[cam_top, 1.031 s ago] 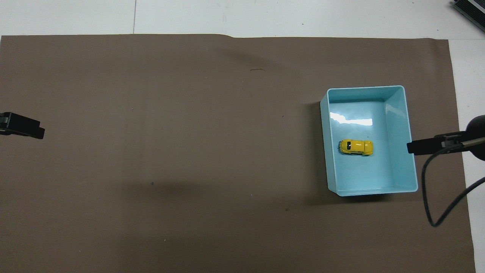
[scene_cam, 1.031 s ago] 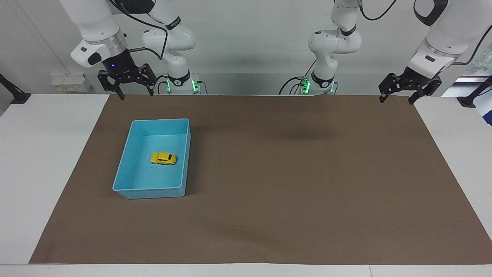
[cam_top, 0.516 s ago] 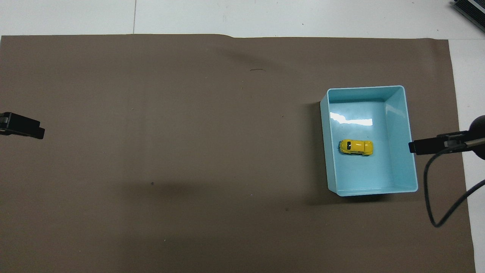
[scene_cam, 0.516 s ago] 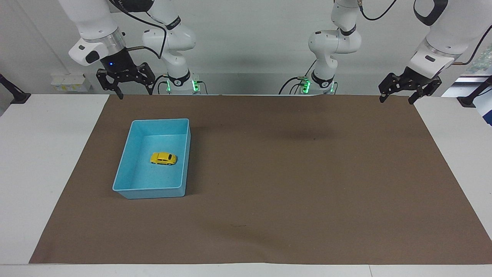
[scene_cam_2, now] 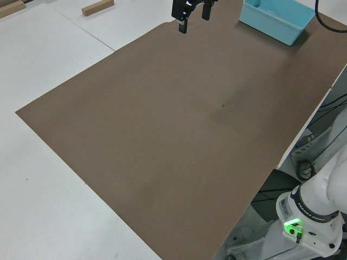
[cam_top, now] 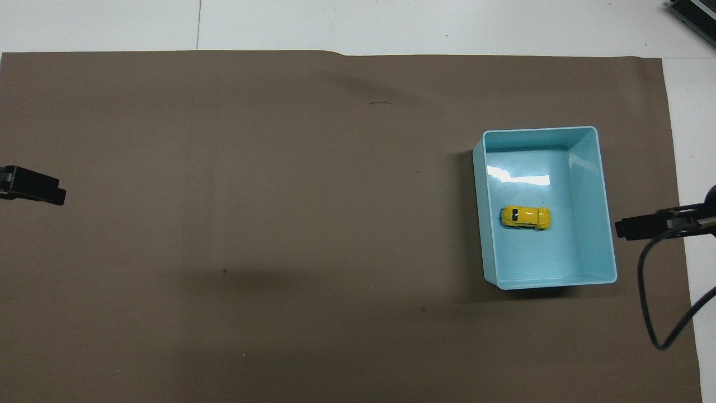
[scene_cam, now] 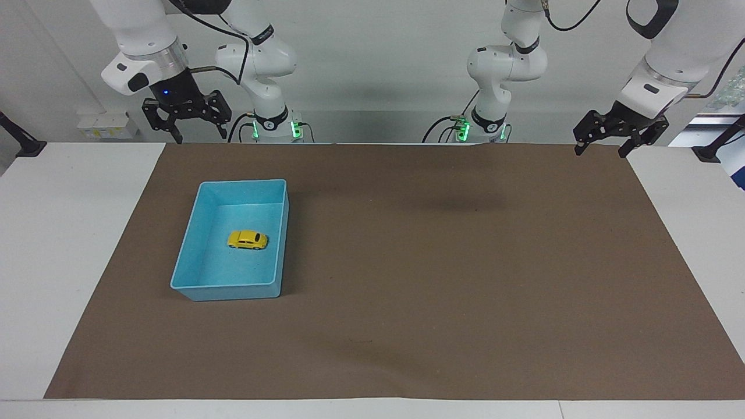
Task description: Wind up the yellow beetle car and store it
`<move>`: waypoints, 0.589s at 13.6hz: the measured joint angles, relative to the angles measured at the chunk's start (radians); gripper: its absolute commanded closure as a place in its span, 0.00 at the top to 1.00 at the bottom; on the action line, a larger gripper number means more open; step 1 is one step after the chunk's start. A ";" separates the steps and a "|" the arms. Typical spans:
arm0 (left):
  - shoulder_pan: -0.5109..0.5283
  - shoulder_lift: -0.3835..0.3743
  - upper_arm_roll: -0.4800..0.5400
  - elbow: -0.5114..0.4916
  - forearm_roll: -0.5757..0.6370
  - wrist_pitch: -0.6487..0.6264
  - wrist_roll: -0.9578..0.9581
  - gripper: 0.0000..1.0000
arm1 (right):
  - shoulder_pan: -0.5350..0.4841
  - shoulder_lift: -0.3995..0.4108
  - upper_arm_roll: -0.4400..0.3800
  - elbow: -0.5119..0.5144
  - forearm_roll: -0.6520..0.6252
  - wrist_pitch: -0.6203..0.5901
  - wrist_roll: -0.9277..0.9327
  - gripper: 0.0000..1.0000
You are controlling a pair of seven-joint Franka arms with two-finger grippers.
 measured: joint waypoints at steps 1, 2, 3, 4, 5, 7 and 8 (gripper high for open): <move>0.000 0.000 0.000 0.000 0.000 0.000 0.000 1.00 | 0.000 -0.004 -0.001 0.000 -0.001 -0.004 0.000 1.00; 0.000 0.000 0.000 0.000 0.000 0.000 0.000 1.00 | 0.000 -0.005 -0.003 0.000 -0.001 -0.007 0.000 1.00; 0.000 0.000 0.000 0.000 0.000 0.000 0.000 1.00 | -0.001 -0.005 -0.008 0.000 -0.001 -0.007 0.000 1.00; 0.000 0.000 0.000 0.000 0.000 0.000 0.000 1.00 | -0.001 -0.005 -0.013 0.000 -0.001 -0.007 0.000 1.00; 0.000 0.000 0.000 0.000 0.000 0.000 0.000 1.00 | -0.001 -0.005 -0.016 0.000 -0.001 -0.007 0.000 1.00; 0.000 0.000 0.000 0.000 0.000 0.000 0.000 1.00 | -0.001 -0.005 -0.016 0.000 -0.001 -0.007 0.000 1.00; 0.000 0.000 0.000 0.000 0.000 0.000 0.000 1.00 | -0.001 -0.005 -0.016 0.000 -0.001 -0.007 0.000 1.00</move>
